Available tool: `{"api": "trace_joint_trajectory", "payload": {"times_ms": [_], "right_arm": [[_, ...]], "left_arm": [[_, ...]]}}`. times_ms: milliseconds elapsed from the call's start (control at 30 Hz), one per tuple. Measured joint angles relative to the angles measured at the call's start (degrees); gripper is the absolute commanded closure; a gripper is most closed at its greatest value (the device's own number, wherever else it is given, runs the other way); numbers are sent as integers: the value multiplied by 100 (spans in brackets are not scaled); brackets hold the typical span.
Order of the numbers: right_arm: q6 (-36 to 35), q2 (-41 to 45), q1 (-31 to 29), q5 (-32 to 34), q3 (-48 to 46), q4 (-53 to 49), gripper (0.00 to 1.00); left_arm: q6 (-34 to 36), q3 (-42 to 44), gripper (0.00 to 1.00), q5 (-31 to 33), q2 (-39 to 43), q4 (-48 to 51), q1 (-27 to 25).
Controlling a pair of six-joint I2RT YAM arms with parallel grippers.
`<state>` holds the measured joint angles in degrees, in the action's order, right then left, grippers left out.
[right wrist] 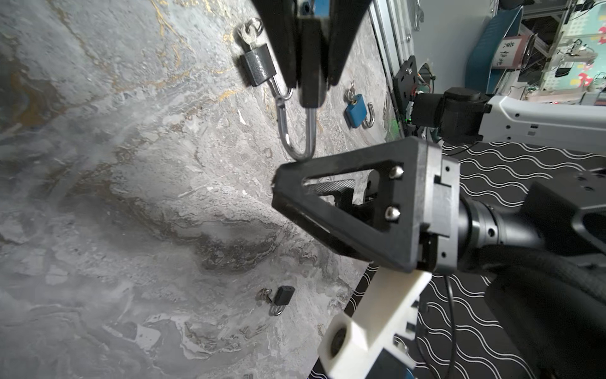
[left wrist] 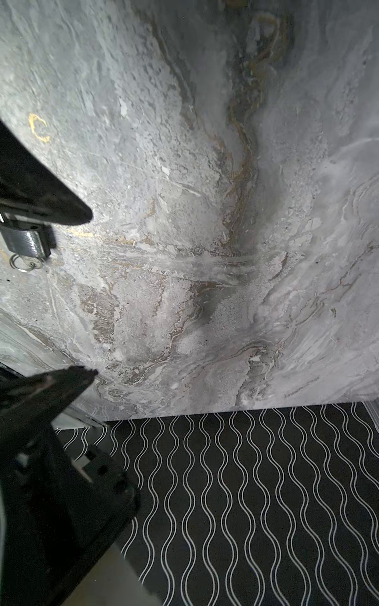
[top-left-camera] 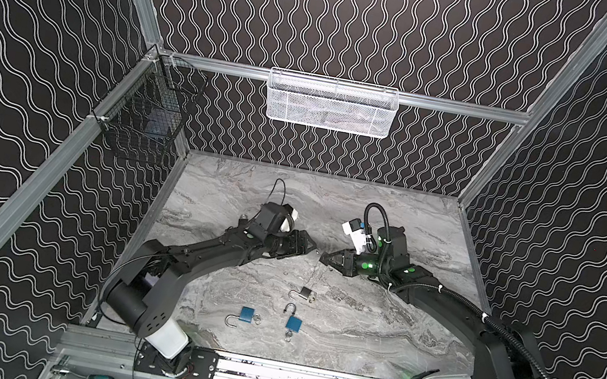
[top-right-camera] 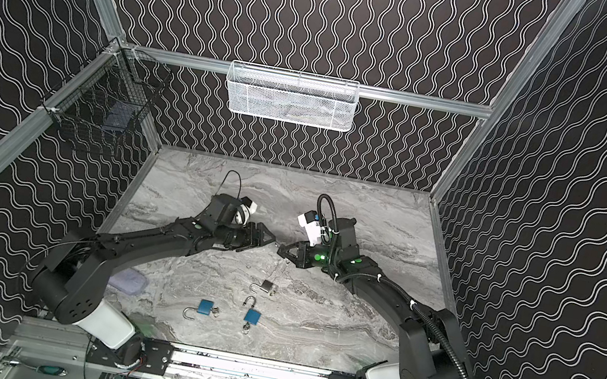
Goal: Lock with the key
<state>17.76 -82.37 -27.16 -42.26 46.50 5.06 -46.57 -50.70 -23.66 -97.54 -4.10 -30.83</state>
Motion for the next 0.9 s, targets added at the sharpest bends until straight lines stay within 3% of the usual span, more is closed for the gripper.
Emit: {"api": "trace_joint_trajectory", "payload": {"times_ms": [433,900], "right_arm": [[378,-144,144,-470,-2,179,95],[688,-605,170,-654,208,411,95]], "left_arm": [[345,516,30,-673,72,-1650,-7],[343,444,32,-911,-103,-2162,-295]]}}
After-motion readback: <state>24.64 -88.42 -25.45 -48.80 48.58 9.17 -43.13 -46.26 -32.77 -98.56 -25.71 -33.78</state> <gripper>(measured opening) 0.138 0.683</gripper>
